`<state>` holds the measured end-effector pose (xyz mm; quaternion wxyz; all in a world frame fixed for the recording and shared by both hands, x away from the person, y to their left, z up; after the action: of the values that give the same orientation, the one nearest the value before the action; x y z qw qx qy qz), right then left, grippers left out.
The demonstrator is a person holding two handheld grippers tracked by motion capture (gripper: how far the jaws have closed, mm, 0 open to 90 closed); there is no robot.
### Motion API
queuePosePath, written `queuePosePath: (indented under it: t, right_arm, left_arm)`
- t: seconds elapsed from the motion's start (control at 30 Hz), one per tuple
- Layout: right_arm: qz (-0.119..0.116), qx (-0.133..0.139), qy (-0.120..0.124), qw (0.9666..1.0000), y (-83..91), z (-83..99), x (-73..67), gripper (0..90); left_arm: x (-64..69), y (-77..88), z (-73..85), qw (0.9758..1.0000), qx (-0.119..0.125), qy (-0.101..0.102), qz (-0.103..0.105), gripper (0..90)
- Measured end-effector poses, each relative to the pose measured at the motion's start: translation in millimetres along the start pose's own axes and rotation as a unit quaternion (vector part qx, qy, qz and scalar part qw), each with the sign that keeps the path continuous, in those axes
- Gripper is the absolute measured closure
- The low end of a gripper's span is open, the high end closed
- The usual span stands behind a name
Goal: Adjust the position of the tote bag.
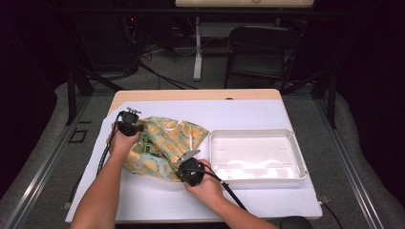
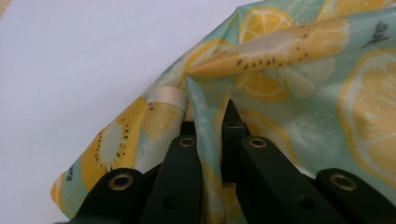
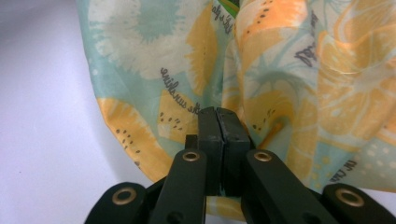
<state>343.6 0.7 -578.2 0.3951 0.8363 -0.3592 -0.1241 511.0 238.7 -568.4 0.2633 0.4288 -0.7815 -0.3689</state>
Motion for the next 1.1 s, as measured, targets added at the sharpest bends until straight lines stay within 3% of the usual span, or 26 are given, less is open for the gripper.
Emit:
queuePosePath:
  t: [0.3,0.43,0.53,0.57,0.63,0.77,0.87,0.9,0.97,1.07,1.1]
  right_arm:
    - [-0.003,0.000,-0.005,1.0000,-0.1,0.3,0.7,89.2]
    - [0.000,0.000,-0.008,1.0000,0.1,0.5,0.2,89.2]
    - [-0.003,0.000,-0.005,1.0000,-0.2,0.5,0.8,89.2]
    - [-0.004,0.001,-0.008,1.0000,-0.4,0.4,0.4,89.2]
    - [-0.003,-0.001,-0.007,1.0000,-0.2,0.5,1.0,89.2]
    - [-0.007,0.001,-0.012,0.9999,-0.6,0.3,0.8,89.2]
    - [-0.006,-0.002,-0.011,0.9999,-0.2,0.6,1.2,89.2]
    - [-0.004,0.000,-0.014,0.9999,-0.4,0.7,1.2,89.2]
    - [-0.006,0.000,-0.015,0.9999,-0.5,0.8,1.6,89.2]
    - [-0.006,0.001,-0.017,0.9998,-0.5,1.0,1.6,89.2]
    - [-0.005,0.001,-0.016,0.9999,-0.4,1.1,1.6,89.2]
  left_arm:
    - [-0.7,-2.9,2.2,1.0000,0.005,0.007,-0.002,87.6]
    - [0.2,5.5,-0.5,0.9997,0.016,0.013,0.008,72.4]
    - [1.9,19.2,-4.1,0.9990,0.037,0.016,0.018,61.6]
    - [3.5,26.3,-5.6,0.9984,0.048,0.011,0.029,57.6]
    - [8.3,39.6,-7.8,0.9976,0.062,-0.005,0.031,53.2]
    - [21.7,69.0,-10.5,0.9932,0.103,-0.032,0.045,46.9]
    - [32.3,90.2,-8.6,0.9909,0.116,-0.051,0.044,44.5]
    - [32.3,90.2,-8.6,0.9909,0.116,-0.051,0.044,44.1]
    - [41.2,109.5,-2.7,0.9893,0.126,-0.052,0.053,43.6]
    - [50.1,123.8,10.6,0.9907,0.111,-0.053,0.058,44.1]
    - [53.1,126.7,16.9,0.9896,0.121,-0.051,0.059,44.3]
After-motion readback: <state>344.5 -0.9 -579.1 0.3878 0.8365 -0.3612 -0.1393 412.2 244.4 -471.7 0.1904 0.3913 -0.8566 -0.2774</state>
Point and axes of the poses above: each handheld gripper's, and its own axes: y roughly backward along the jaws, z roughly out of its underside, x roughly to its right, the point moved 3 cm from there along -y, roughly forward along the jaws, and after that the axes turned 12 degrees about z, right-handed, at the moved point
